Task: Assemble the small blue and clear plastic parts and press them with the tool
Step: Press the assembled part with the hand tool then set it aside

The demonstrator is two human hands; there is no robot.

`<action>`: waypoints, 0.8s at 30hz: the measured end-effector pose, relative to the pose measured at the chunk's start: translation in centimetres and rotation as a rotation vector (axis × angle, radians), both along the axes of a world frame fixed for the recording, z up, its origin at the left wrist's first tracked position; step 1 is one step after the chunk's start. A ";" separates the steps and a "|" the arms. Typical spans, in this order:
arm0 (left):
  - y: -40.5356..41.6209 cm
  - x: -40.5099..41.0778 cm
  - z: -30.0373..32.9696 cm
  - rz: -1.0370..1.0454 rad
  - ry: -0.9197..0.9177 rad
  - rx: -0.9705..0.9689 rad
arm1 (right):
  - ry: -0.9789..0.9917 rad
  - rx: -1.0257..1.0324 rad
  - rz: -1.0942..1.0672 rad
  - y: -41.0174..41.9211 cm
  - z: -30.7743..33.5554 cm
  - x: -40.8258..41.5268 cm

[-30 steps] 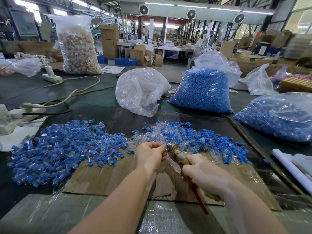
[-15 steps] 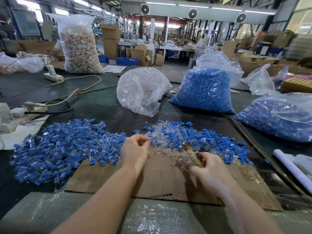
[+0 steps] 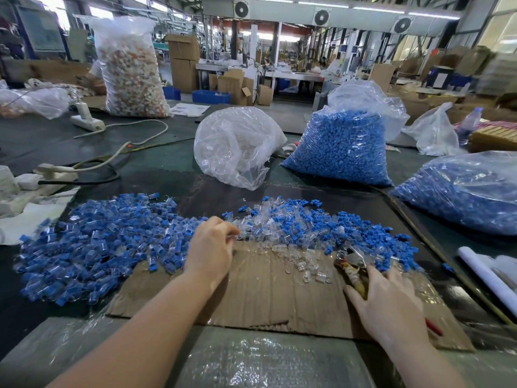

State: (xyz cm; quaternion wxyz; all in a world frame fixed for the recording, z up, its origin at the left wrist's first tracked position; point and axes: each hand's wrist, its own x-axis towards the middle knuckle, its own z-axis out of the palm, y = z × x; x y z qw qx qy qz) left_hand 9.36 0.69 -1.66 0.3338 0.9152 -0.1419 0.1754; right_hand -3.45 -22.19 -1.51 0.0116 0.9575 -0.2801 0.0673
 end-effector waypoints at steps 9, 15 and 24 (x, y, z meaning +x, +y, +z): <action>-4.6 -1.3 -2.1 -0.064 0.136 0.018 | -0.170 0.068 0.034 -0.8 1.0 1.0; -4.5 -1.9 -2.8 -0.096 0.117 -0.029 | -0.245 0.139 0.108 -0.4 1.9 3.9; -3.9 -2.1 -2.4 -0.125 0.177 -0.124 | 0.006 0.053 -0.087 1.2 1.7 8.7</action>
